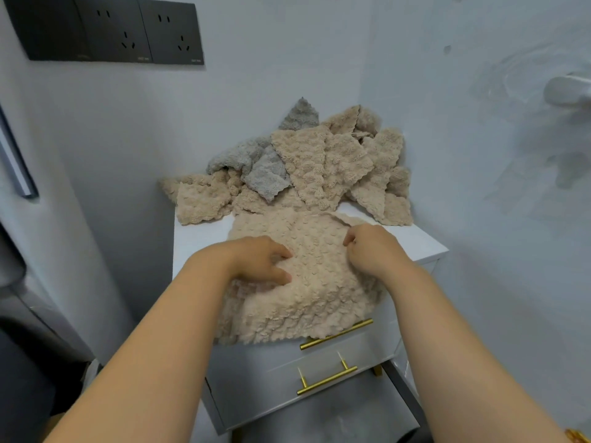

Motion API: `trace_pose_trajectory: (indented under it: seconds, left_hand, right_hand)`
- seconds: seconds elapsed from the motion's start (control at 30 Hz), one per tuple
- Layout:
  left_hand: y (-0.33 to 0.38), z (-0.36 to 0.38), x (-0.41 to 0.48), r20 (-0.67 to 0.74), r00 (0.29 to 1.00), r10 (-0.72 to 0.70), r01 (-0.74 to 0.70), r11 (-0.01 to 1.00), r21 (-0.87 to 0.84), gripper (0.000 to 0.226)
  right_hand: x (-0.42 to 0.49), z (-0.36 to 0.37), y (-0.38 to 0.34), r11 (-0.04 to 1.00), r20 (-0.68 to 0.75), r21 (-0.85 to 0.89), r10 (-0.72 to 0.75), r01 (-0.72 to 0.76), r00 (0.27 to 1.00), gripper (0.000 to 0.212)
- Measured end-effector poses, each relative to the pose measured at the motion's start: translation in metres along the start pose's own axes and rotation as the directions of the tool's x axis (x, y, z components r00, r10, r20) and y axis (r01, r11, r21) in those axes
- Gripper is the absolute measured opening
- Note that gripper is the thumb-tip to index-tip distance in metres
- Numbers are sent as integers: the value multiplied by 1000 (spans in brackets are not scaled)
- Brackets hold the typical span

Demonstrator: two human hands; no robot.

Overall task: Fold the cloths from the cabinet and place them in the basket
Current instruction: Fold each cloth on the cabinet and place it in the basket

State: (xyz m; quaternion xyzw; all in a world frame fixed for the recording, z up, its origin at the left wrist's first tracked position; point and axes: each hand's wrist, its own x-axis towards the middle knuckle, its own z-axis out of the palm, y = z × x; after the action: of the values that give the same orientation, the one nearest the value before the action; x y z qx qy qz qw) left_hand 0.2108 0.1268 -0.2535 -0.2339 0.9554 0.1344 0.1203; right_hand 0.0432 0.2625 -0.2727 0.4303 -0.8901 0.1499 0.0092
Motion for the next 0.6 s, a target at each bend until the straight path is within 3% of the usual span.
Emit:
trace_pose_trajectory:
  seconds: [0.13,0.23,0.37,0.43,0.53,0.6]
  left_hand:
    - [1,-3,-5,-163,987,-4,-11,996,-90,39]
    - [2,5,1,-192,981,-41,40,999,-9,49]
    - [-2,20,7,-129,984,-127,137,988,72,61]
    - [-4,26,9,-120,983,-137,145,988,60,62]
    - [-1,32,12,-181,973,-144,156,986,53,59]
    - [5,34,13,-305,946,-108,138,987,78,53]
  right_hand:
    - [12,7,4,999,-23,-3,-34,34,999,36]
    - [22,12,8,998,88,36,52,-55,995,48]
    - [21,14,5,1000,-148,5,3,-3,989,44]
    - [13,14,1,1000,-189,12,2,0,982,38]
    - [-2,7,-2,967,-268,203,207,-155,941,36]
    - [-13,0,0,856,-295,463,394,-230,870,36]
